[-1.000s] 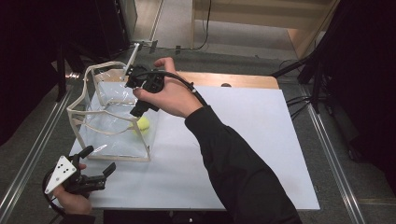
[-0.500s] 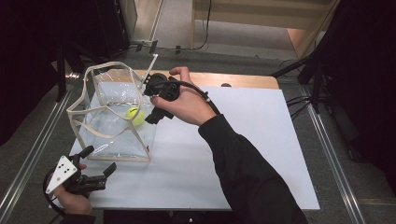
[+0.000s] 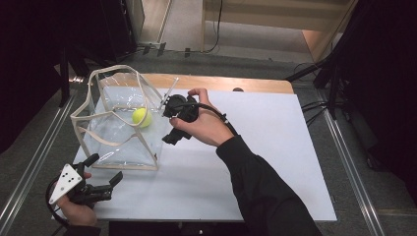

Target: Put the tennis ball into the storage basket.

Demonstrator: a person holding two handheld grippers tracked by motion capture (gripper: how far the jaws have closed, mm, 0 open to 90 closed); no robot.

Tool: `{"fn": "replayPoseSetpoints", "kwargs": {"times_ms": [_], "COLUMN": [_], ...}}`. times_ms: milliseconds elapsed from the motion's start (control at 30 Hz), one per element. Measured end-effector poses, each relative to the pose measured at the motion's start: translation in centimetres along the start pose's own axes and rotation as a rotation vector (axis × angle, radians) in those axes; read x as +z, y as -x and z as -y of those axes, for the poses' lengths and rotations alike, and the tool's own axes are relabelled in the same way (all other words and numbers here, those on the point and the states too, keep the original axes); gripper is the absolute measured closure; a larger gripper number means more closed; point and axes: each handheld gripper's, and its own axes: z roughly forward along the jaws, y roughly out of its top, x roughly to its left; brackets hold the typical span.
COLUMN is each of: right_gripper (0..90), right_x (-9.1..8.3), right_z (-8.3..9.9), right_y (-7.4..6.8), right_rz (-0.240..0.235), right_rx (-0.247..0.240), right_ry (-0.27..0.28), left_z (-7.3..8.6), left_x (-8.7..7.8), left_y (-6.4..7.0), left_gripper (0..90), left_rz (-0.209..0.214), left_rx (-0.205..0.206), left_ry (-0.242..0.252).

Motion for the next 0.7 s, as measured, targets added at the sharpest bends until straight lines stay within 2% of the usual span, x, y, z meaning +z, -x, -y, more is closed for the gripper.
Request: {"fn": "replayPoseSetpoints", "kwargs": {"times_ms": [267, 533, 700], "right_gripper": [0.0, 0.0, 0.0], "right_x": [1.3, 2.2, 2.3], "right_z": [1.9, 3.8, 5.1], "right_y": [-0.7, -0.9, -1.1], "right_rz": [0.01, 0.022, 0.025], "right_rx": [0.023, 0.017, 0.043], "right_ry": [0.023, 0.041, 0.063], "left_z": [0.0, 0.0, 0.0], "left_x": [0.0, 0.0, 0.0], "left_y": [0.0, 0.0, 0.0], "left_gripper": [0.0, 0.0, 0.0], "left_rz": [0.001, 0.002, 0.003], "left_rx": [-0.001, 0.003, 0.009], "left_ry": [0.0, 0.0, -0.006]}}
